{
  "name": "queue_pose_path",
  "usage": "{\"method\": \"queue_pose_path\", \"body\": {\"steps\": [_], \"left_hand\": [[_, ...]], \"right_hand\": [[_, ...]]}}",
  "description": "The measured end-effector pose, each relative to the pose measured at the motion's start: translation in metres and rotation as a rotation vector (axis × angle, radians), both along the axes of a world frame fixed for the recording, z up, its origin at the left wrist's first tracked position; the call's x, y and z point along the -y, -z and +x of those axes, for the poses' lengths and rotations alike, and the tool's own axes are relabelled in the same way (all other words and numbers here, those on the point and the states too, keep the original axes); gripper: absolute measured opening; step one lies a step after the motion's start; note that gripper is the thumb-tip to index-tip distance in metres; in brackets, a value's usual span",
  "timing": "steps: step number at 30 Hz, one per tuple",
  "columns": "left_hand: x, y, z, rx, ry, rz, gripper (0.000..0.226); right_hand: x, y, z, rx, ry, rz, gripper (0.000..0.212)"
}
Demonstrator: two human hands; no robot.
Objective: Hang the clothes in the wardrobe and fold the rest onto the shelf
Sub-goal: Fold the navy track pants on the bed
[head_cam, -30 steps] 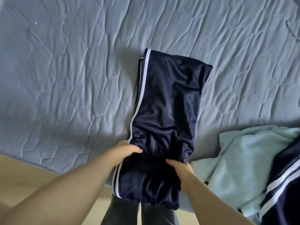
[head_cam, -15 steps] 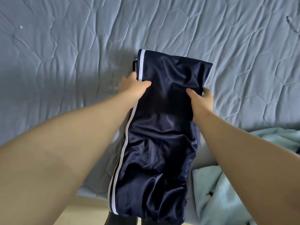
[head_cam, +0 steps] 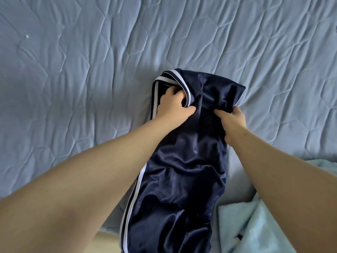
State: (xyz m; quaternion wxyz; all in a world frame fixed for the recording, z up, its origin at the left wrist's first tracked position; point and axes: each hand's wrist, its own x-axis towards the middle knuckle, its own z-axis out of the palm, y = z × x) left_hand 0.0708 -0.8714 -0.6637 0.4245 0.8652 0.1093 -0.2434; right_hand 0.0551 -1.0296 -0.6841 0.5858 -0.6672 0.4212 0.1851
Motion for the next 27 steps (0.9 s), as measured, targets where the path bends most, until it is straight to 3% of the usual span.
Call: {"method": "queue_pose_path", "body": {"steps": [4,9,13,16,21,25,27], "left_hand": [[-0.001,0.000,0.005,-0.110,-0.450,-0.202,0.004],[-0.017,-0.001,0.003,-0.100,-0.387,-0.279,0.019],[-0.046,-0.001,0.012,-0.118,-0.496,-0.366,0.037],[-0.058,-0.003,0.011,-0.202,-0.630,-0.539,0.047],[-0.054,-0.014,0.004,-0.455,-0.470,-0.545,0.011],[-0.054,-0.028,0.017,-0.409,-0.499,-0.642,0.012],[-0.051,-0.040,0.035,-0.366,-0.534,-0.712,0.012]], "right_hand": [[0.001,0.006,-0.002,-0.010,-0.014,0.058,0.013],[0.001,0.006,-0.002,-0.021,0.004,0.154,0.019],[0.013,0.002,0.009,-0.083,0.035,0.350,0.024],[0.016,0.000,0.008,-0.098,0.037,0.330,0.022],[0.005,-0.019,0.011,0.073,-0.087,0.188,0.017],[0.006,-0.044,0.026,-0.066,-0.005,0.368,0.017],[0.008,-0.057,0.045,-0.035,0.040,0.382,0.017]]}}
